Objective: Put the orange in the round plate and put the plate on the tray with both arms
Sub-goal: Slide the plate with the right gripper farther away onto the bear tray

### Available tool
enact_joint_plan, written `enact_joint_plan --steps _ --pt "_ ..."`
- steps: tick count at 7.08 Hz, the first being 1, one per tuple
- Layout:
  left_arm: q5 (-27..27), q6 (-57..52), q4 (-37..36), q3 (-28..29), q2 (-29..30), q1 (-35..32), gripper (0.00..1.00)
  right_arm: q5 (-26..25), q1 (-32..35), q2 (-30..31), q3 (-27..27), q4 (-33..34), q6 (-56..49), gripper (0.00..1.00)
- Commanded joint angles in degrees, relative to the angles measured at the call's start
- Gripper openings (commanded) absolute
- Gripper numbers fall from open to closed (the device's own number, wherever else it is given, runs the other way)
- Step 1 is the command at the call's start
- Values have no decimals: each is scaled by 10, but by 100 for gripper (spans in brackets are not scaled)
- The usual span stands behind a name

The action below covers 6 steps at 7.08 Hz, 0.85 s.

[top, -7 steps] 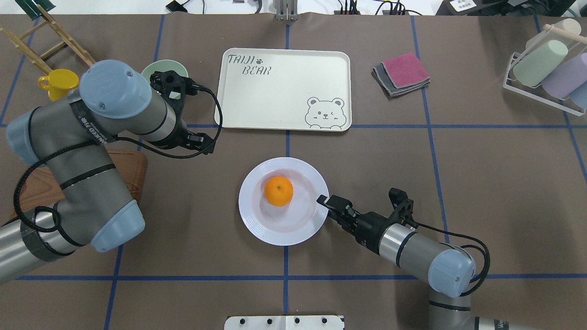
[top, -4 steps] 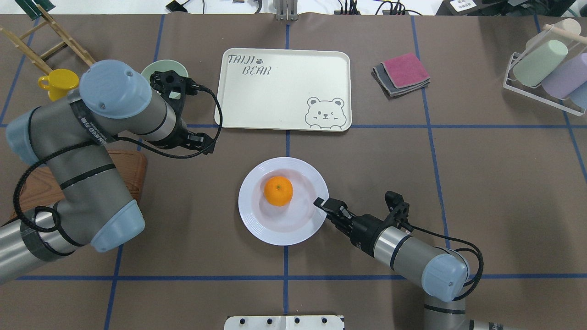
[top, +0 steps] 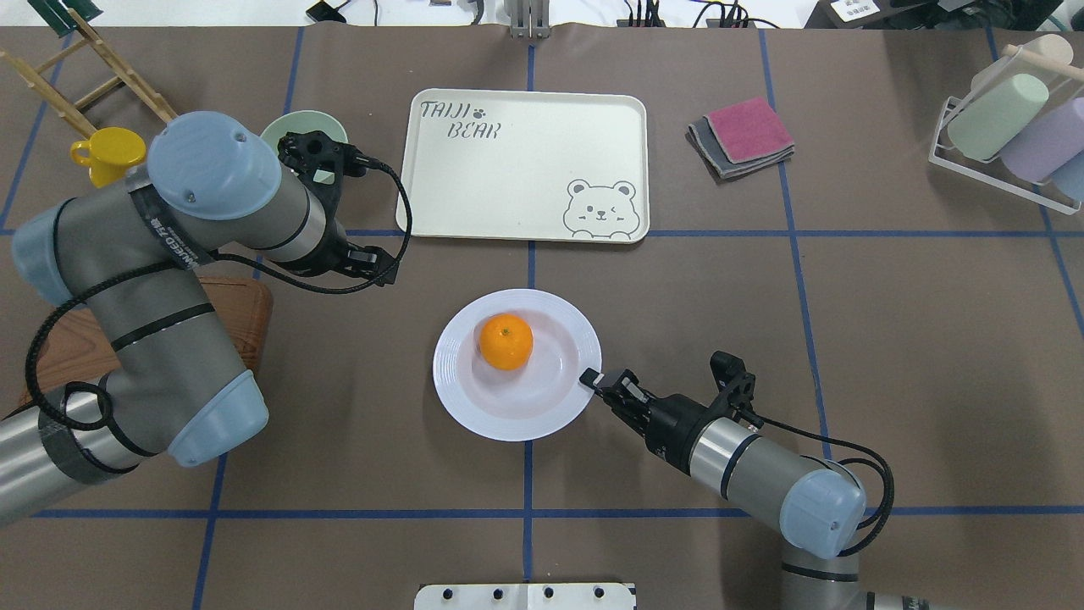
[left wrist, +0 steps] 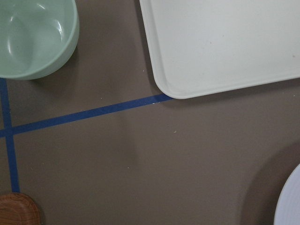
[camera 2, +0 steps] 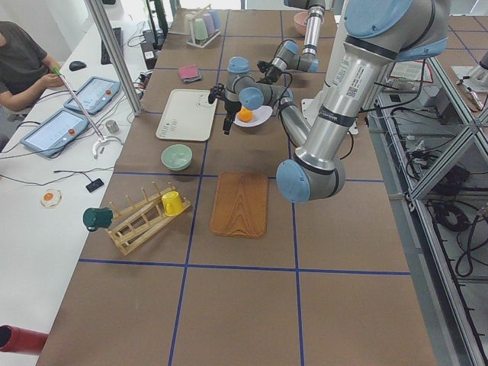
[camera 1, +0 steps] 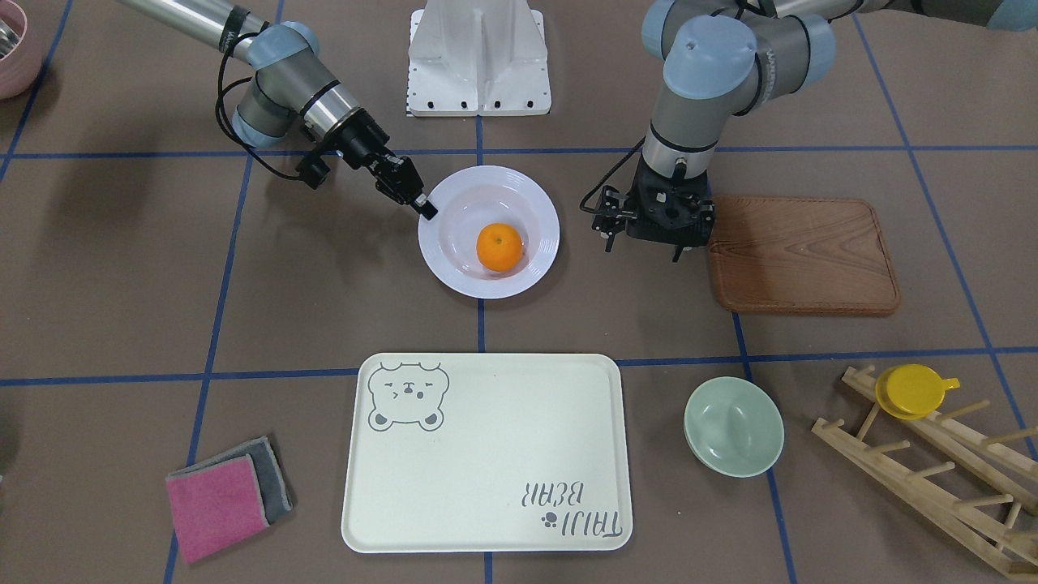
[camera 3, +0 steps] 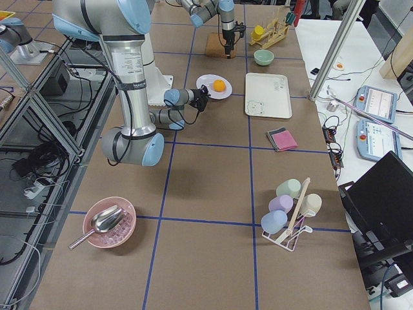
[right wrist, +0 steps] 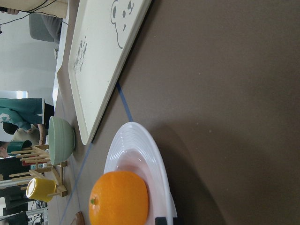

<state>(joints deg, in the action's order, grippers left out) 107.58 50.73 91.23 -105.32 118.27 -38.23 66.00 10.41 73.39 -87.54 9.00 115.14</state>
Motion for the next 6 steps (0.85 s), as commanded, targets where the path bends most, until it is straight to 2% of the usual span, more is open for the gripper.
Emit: enact_joint_plan --steps 1,2,5,6 --pt "0 1 -1 -2 0 0 100 -34 1 -1 -24 0 0 0" --pt "0 1 -1 -3 0 0 100 -66 0 -1 -39 0 1 0" --pt "0 0 -1 -7 -1 -3 100 -146 12 -40 -38 2 33 0" --pt "1 -3 -3 -19 -4 -6 100 -152 45 -67 -3 5 56 0"
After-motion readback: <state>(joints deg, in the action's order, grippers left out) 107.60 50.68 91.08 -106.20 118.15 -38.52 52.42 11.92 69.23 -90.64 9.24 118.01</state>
